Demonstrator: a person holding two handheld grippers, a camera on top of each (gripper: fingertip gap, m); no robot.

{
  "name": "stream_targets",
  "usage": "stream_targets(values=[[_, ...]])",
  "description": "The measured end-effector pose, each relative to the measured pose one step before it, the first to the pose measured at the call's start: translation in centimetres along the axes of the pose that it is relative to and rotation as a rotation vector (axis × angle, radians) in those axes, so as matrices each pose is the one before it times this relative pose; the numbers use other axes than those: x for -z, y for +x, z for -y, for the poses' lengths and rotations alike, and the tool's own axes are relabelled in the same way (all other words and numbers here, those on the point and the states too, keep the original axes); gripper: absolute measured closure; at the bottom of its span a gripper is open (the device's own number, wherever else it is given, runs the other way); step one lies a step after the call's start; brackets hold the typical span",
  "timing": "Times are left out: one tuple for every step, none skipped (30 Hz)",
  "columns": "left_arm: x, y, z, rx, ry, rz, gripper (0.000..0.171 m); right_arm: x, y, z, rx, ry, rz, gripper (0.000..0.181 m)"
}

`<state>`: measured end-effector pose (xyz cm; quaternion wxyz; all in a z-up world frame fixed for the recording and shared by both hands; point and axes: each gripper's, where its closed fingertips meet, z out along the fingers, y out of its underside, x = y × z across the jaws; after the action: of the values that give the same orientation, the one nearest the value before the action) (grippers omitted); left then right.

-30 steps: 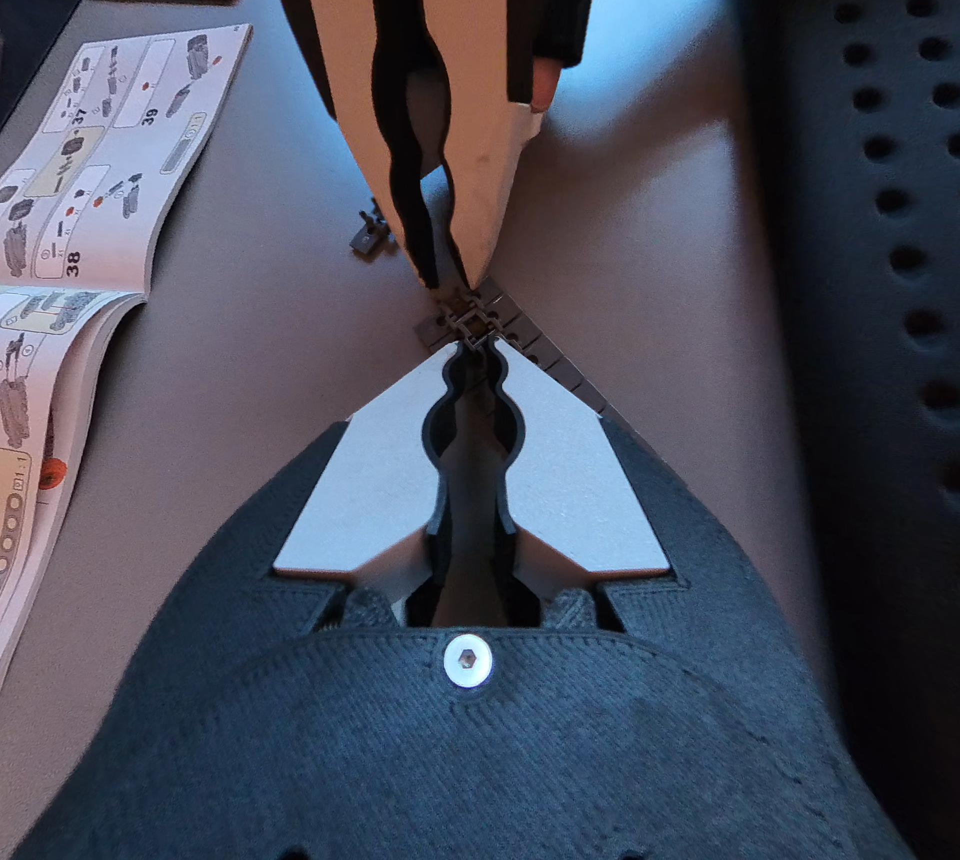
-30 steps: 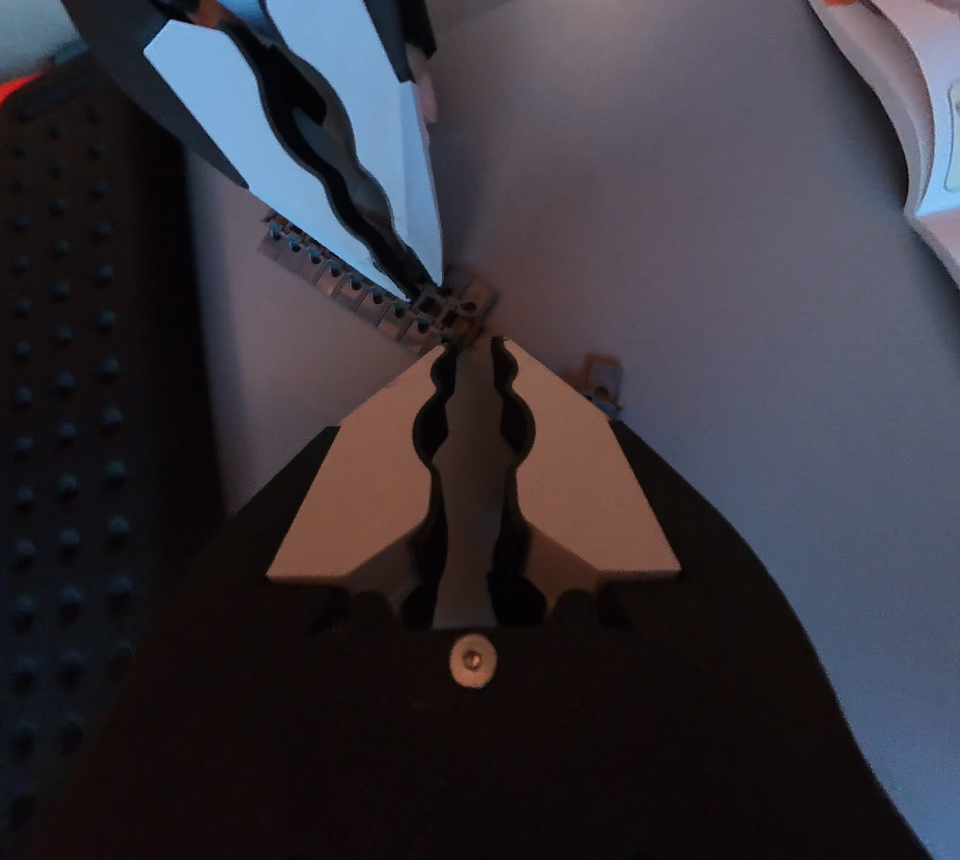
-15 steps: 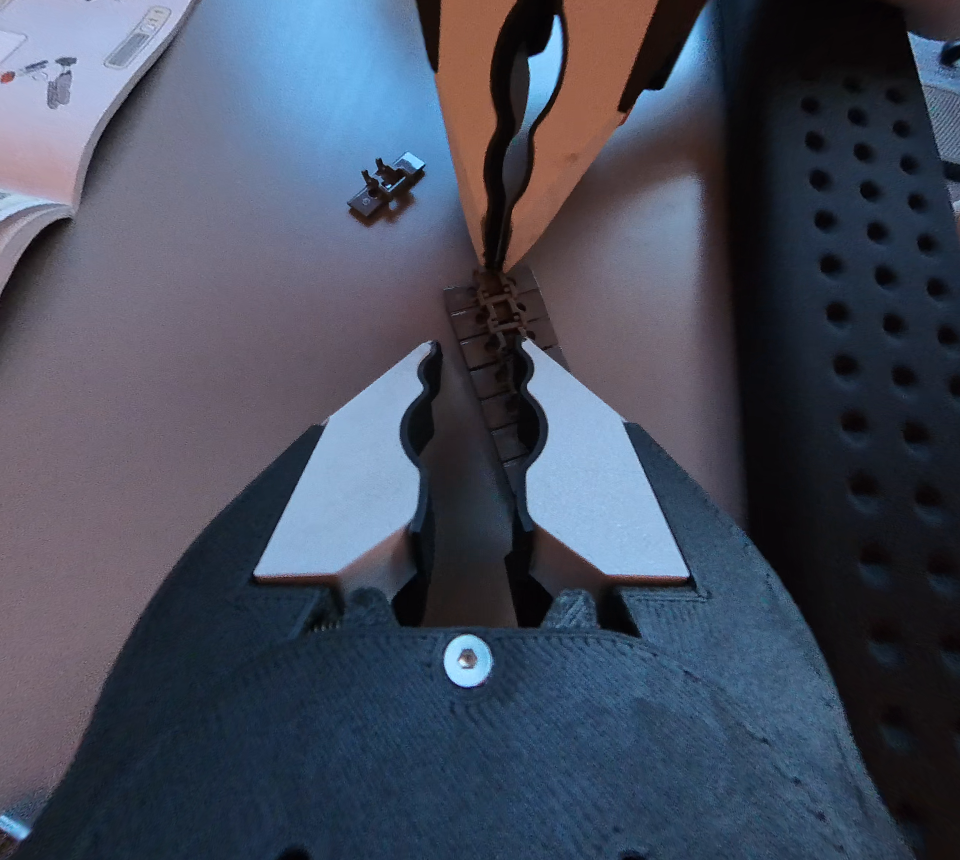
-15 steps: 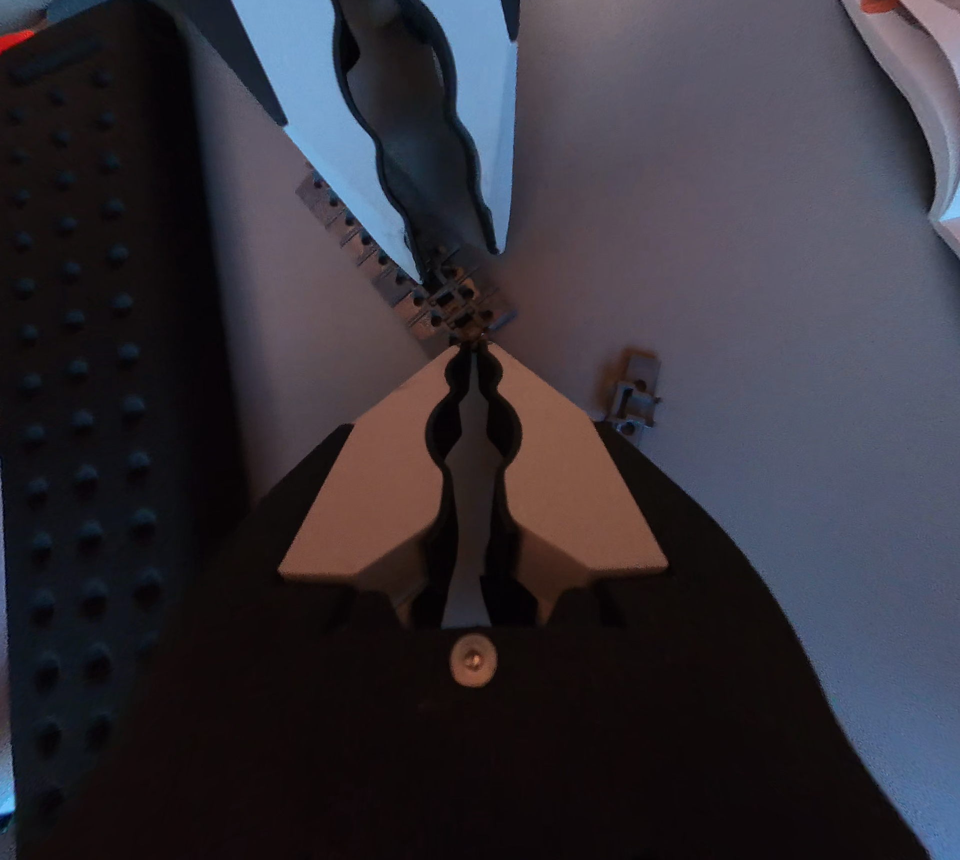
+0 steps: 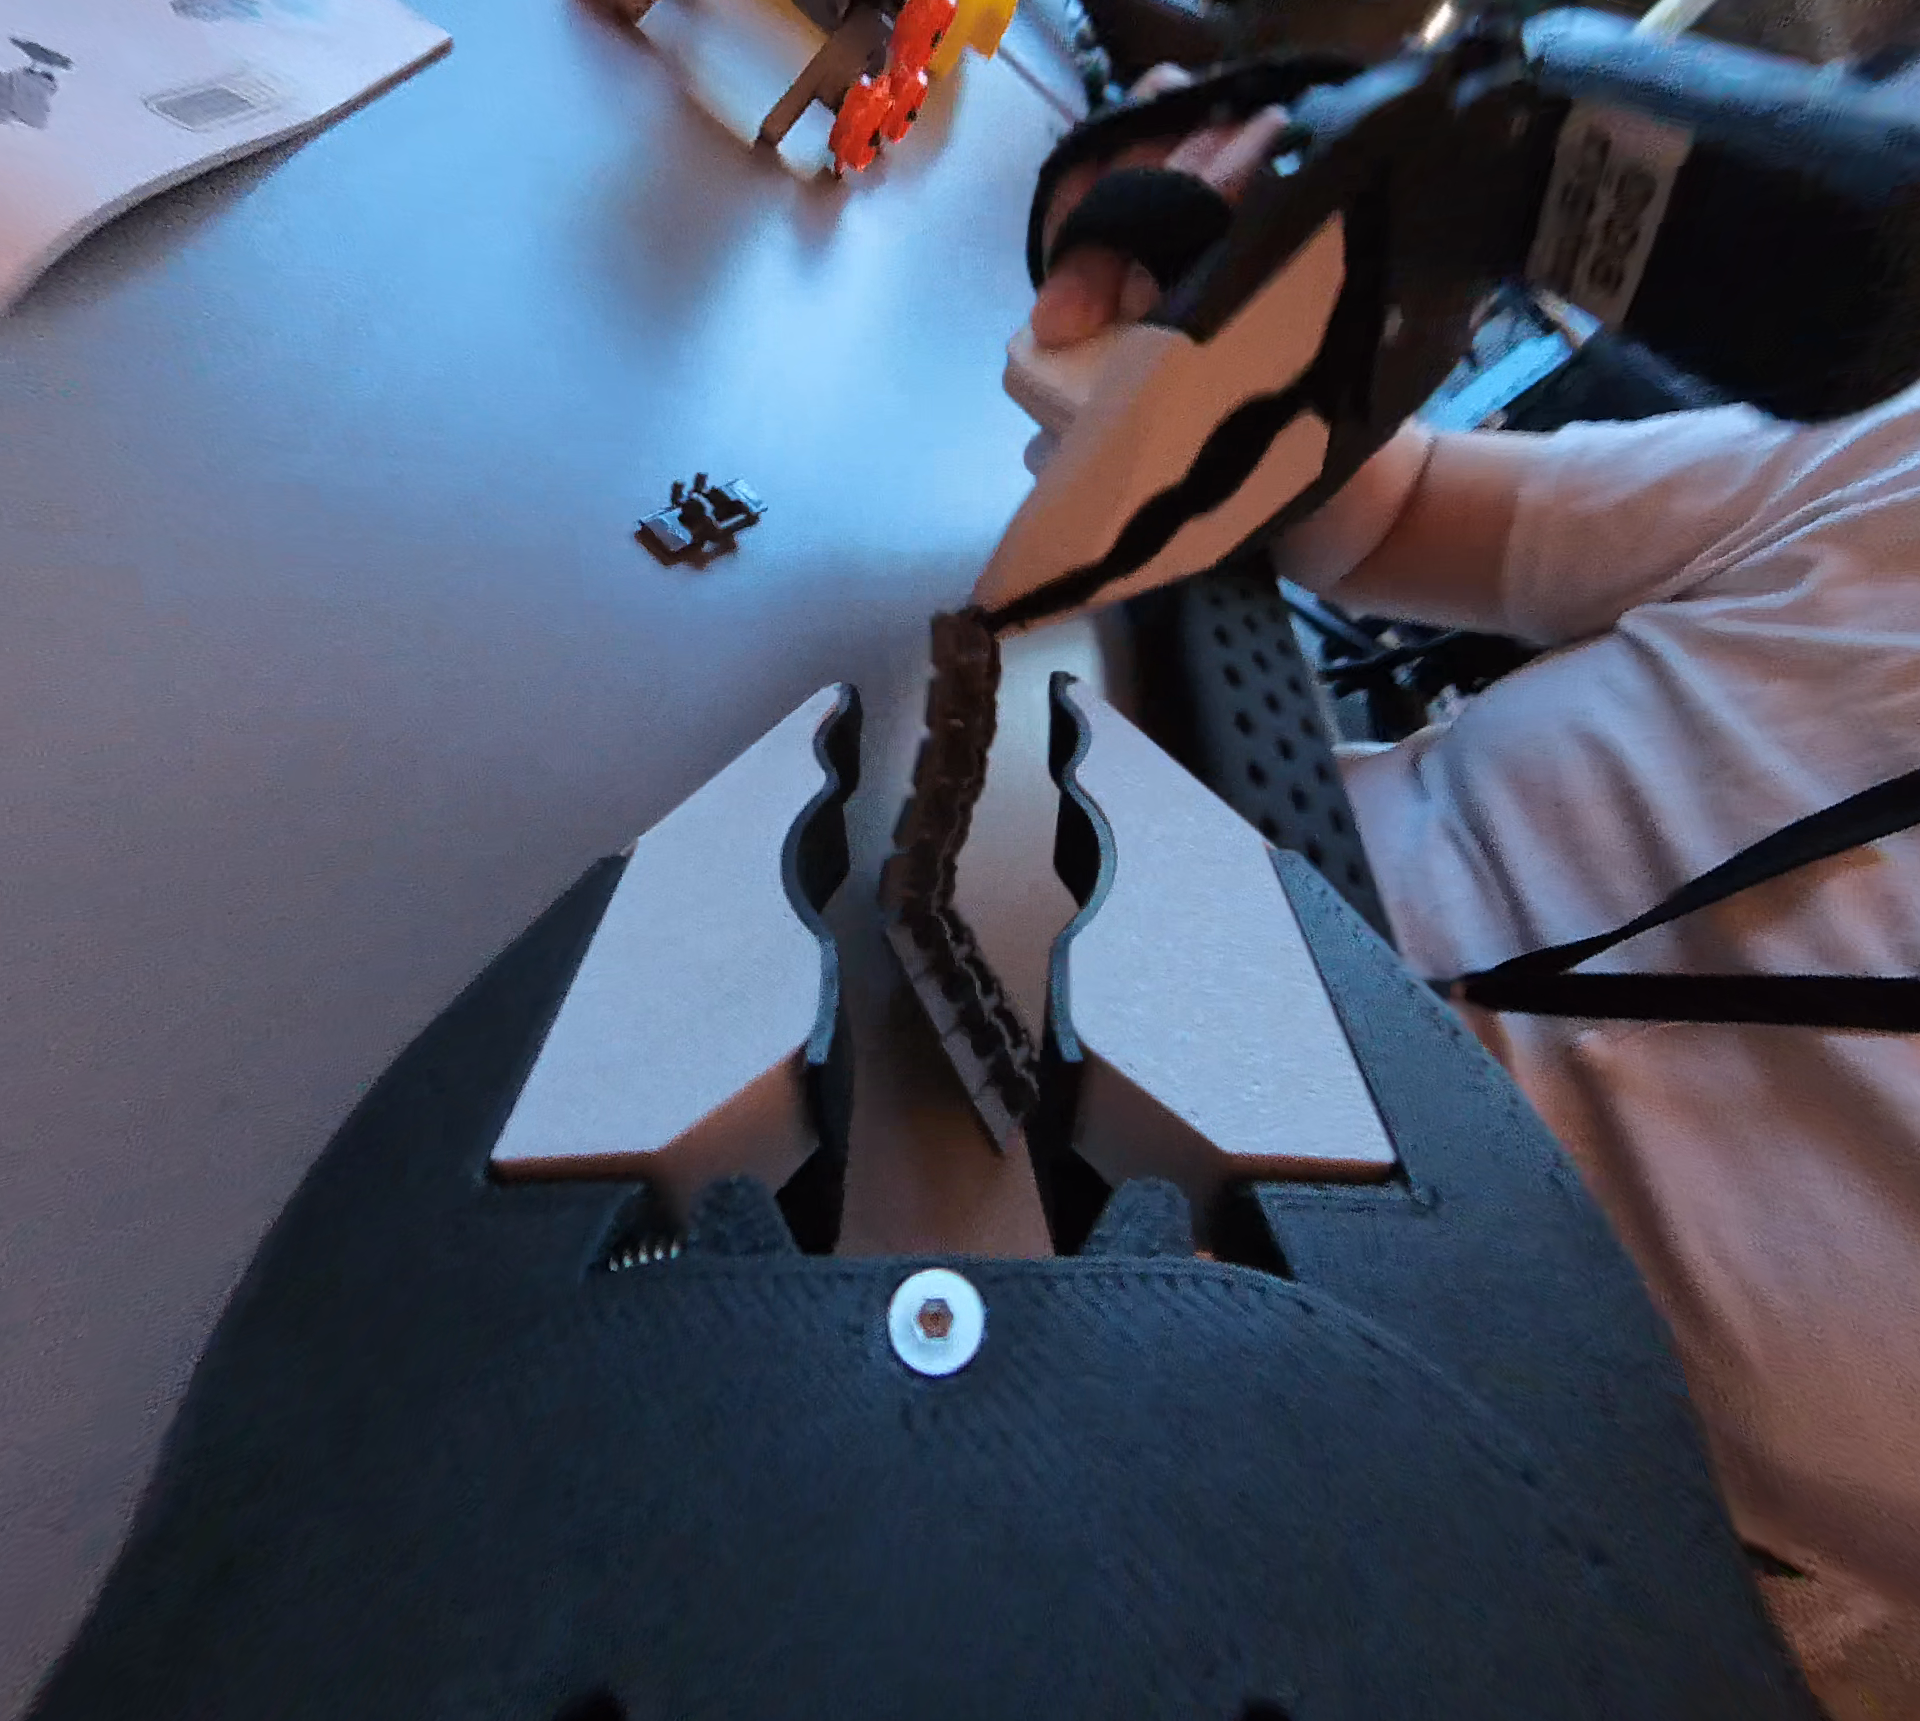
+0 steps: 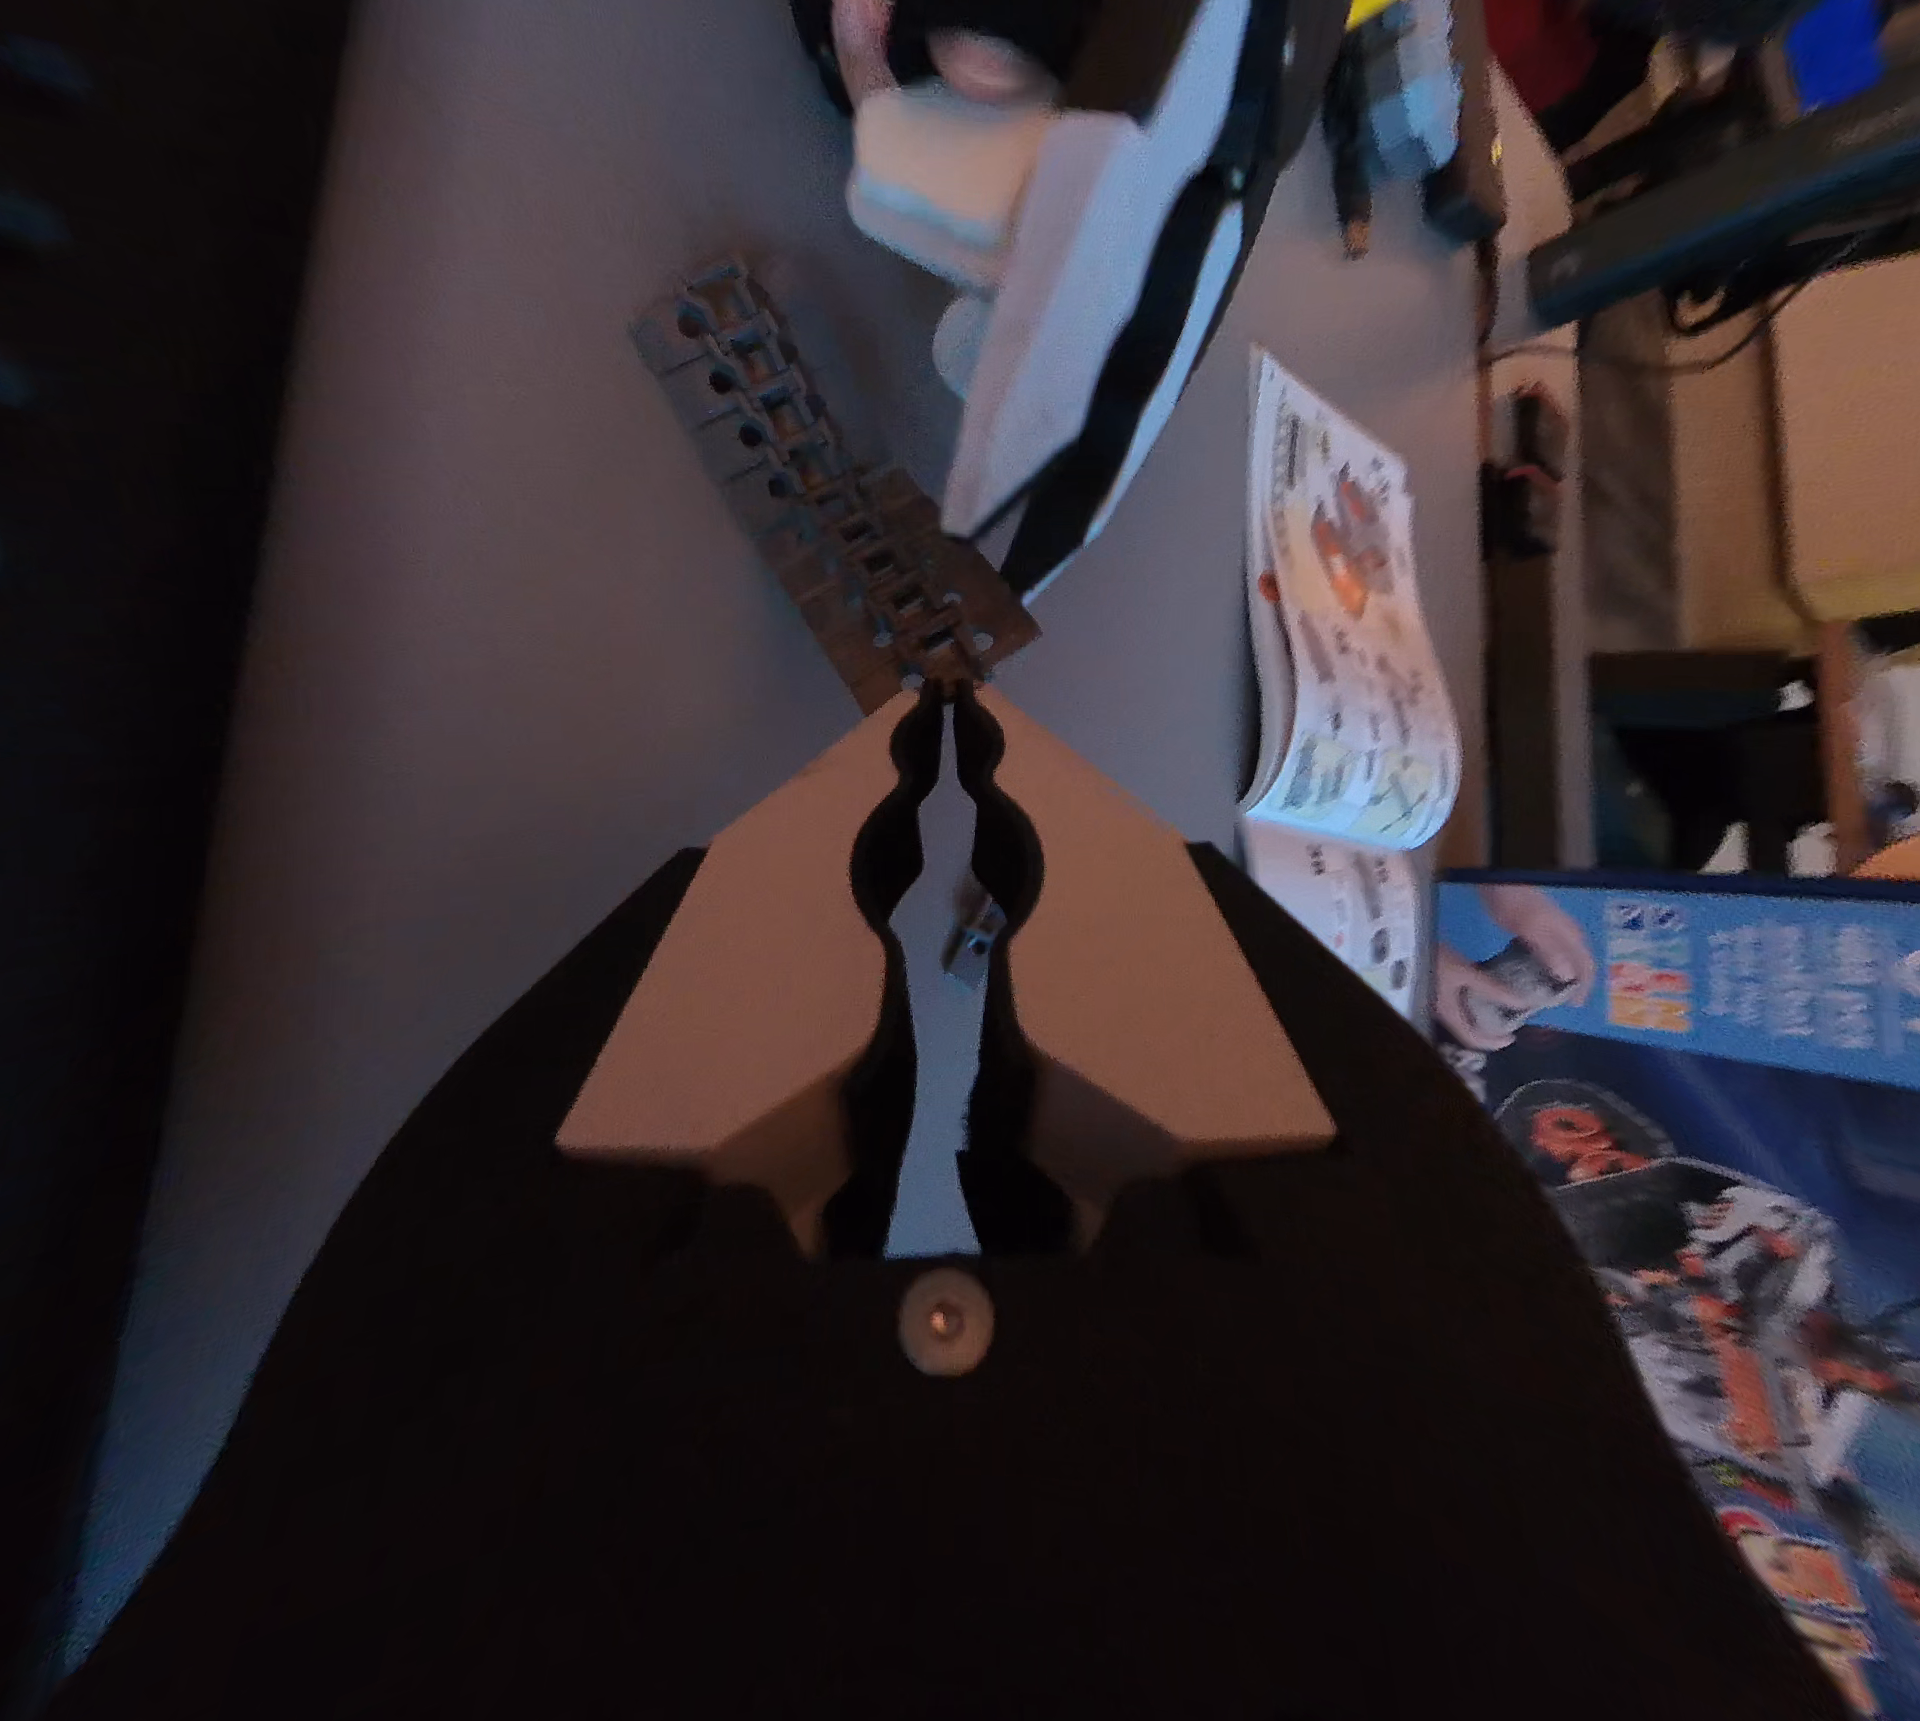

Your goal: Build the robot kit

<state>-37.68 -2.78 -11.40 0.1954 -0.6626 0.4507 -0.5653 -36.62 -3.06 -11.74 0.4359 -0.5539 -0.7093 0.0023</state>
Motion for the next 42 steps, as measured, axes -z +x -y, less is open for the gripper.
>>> stream_targets(values=[[-0.016,0.035,0.210,0.0288,0.01653,-0.0163,0.139,0.141,0.005,0.459,0.0359,0.0173,-0.0196,0.181],[-0.036,0.242,-0.006,0.0139,0.00295,-0.0231,0.143,0.147,0.244,0.393,0.0249,0.0172,-0.0308,0.181],[-0.061,0.144,-0.186,0.0047,-0.00988,-0.0128,0.146,0.143,0.121,0.272,0.0144,0.0132,-0.0165,0.181],[-0.041,0.137,-0.101,0.0036,-0.00472,-0.0109,0.147,0.117,0.036,0.208,0.0096,0.0124,-0.0058,0.180],[0.021,0.373,0.017,0.0066,0.00391,-0.0269,0.155,0.035,0.086,0.031,0.0048,0.0078,-0.0090,0.180],[0.025,0.451,-0.052,0.0049,-0.00120,-0.0315,0.169,-0.038,0.090,-0.049,-0.0001,0.0086,-0.0077,0.180],[0.024,-0.115,-0.024,0.0055,-0.00349,0.0056,0.169,-0.095,0.055,-0.098,-0.0201,0.0090,0.0005,0.180],[0.023,-0.214,-0.102,0.0030,-0.00942,0.0123,0.170,-0.149,0.028,-0.187,-0.0506,0.0107,0.0140,0.180],[-0.006,-0.068,-0.215,0.0002,-0.01628,0.0027,0.170,-0.090,-0.097,-0.173,-0.0754,0.0156,0.0337,0.180],[-0.006,0.019,-0.184,-0.0031,-0.01175,-0.0012,0.170,-0.001,0.141,-0.074,-0.0861,0.0264,0.0264,0.175],[0.003,-0.071,-0.105,-0.0046,-0.00395,0.0040,0.170,0.039,0.339,-0.052,-0.1011,0.0306,0.0221,0.166],[0.013,-0.085,0.003,-0.0047,0.00135,0.0055,0.171,0.049,0.095,-0.086,-0.1187,0.0269,0.0463,0.158],[0.028,0.064,0.064,-0.0088,0.00413,-0.0021,0.171,0.026,-0.208,-0.084,-0.1236,0.0249,0.0696,0.154],[0.043,0.186,0.033,-0.0142,0.00013,-0.0062,0.171,-0.024,-0.370,-0.179,-0.1179,0.0162,0.0783,0.152],[0.051,0.039,0.058,-0.0172,0.00053,0.0058,0.171,-0.081,-0.419,-0.251,-0.1030,0.0090,0.0773,0.151],[0.035,0.078,0.092,-0.0210,0.00397,0.0049,0.171,-0.150,-0.362,-0.275,-0.0838,0.0081,0.0672,0.151],[0.008,0.227,0.091,-0.0209,0.00555,-0.0039,0.171,-0.183,-0.177,-0.266,-0.0600,0.0044,0.0460,0.151],[-0.016,0.202,0.110,-0.0134,0.00714,-0.0045,0.171,-0.187,-0.176,-0.157,-0.0350,0.0053,0.0358,0.151],[-0.025,0.067,0.025,-0.0060,0.00211,0.0005,0.171,-0.076,-0.458,0.045,-0.0131,0.0100,0.0429,0.160],[-0.040,0.184,-0.029,-0.0058,-0.00152,-0.0100,0.171,0.017,-0.518,0.132,-0.0002,0.0081,0.0377,0.173],[-0.042,0.182,0.104,-0.0020,0.00681,-0.0099,0.171,0.046,0.026,0.037,-0.0024,0.0002,-0.0011,0.178],[-0.034,-0.152,0.073,-0.0022,0.00578,0.0105,0.170,0.069,0.310,-0.035,-0.0023,-0.0053,-0.0222,0.180],[-0.036,0.024,0.024,-0.0040,0.00222,-0.0011,0.169,0.075,0.193,-0.032,0.0028,-0.0063,-0.0193,0.180],[-0.055,0.264,0.095,-0.0010,0.00758,-0.0155,0.166,0.076,0.063,-0.023,-0.0011,-0.0047,-0.0108,0.180],[-0.059,0.223,0.202,0.0070,0.01713,-0.0150,0.157,0.042,0.089,-0.040,-0.0126,-0.0032,-0.0099,0.180],[-0.083,0.218,0.239,0.0166,0.02210,-0.0202,0.144,-0.010,0.140,-0.073,-0.0193,-0.0029,-0.0089,0.180],[-0.088,0.207,0.232,0.0159,0.02041,-0.0216,0.135,-0.053,0.151,-0.076,-0.0173,-0.0010,-0.0085,0.180],[-0.060,-0.043,0.154,0.0180,0.01312,-0.0034,0.129,-0.065,0.153,-0.056,-0.0163,0.0005,-0.0087,0.180],[-0.062,-0.116,0.049,0.0120,0.00464,0.0021,0.125,-0.068,0.127,-0.041,-0.0164,0.0003,-0.0065,0.180],[-0.016,-0.155,-0.051,0.0093,-0.00374,0.0058,0.123,-0.064,0.111,0.033,-0.0184,0.0052,-0.0041,0.180],[-0.006,-0.068,-0.117,0.0055,-0.00781,0.0023,0.126,-0.076,0.022,0.063,-0.0160,0.0088,0.0028,0.180],[0.007,-0.139,-0.096,0.0005,-0.00685,0.0097,0.131,-0.093,0.072,-0.021,-0.0156,0.0016,0.0012,0.180],[0.019,-0.449,0.009,0.0005,-0.00134,0.0311,0.133,-0.083,0.197,-0.077,-0.0165,-0.0024,-0.0065,0.180],[0.032,-0.549,-0.050,0.0039,-0.00472,0.0343,0.137,-0.087,0.183,-0.068,-0.0134,-0.0007,-0.0056,0.180],[0.027,-0.532,-0.086,0.0092,-0.00845,0.0304,0.140,-0.093,0.094,-0.113,-0.0123,-0.0031,-0.0006,0.180],[-0.019,-0.446,-0.114,0.0084,-0.00719,0.0253,0.141,-0.092,0.161,-0.159,-0.0171,-0.0062,-0.0035,0.180],[-0.077,-0.114,-0.162,-0.0001,-0.01074,0.0074,0.140,-0.080,0.231,-0.092,-0.0184,-0.0007,-0.0067,0.180],[-0.119,-0.078,-0.179,-0.0026,-0.01267,0.0090,0.137,-0.096,0.183,-0.113,-0.0193,-0.0020,-0.0016,0.180],[-0.154,-0.196,-0.226,0.0011,-0.01530,0.0165,0.135,-0.084,0.134,-0.121,-0.0186,-0.0043,0.0024,0.180],[-0.206,-0.112,-0.431,0.0125,-0.02683,0.0100,0.133,-0.062,0.164,-0.059,-0.0138,-0.0019,-0.0009,0.180],[-0.241,-0.125,-0.535,0.0225,-0.03191,0.0067,0.134,-0.046,0.186,-0.069,-0.0136,-0.0022,-0.0036,0.180],[-0.250,-0.125,-0.435,0.0259,-0.02712,0.0007,0.135,-0.030,0.136,-0.036,-0.0120,0.0006,-0.0004,0.180]])
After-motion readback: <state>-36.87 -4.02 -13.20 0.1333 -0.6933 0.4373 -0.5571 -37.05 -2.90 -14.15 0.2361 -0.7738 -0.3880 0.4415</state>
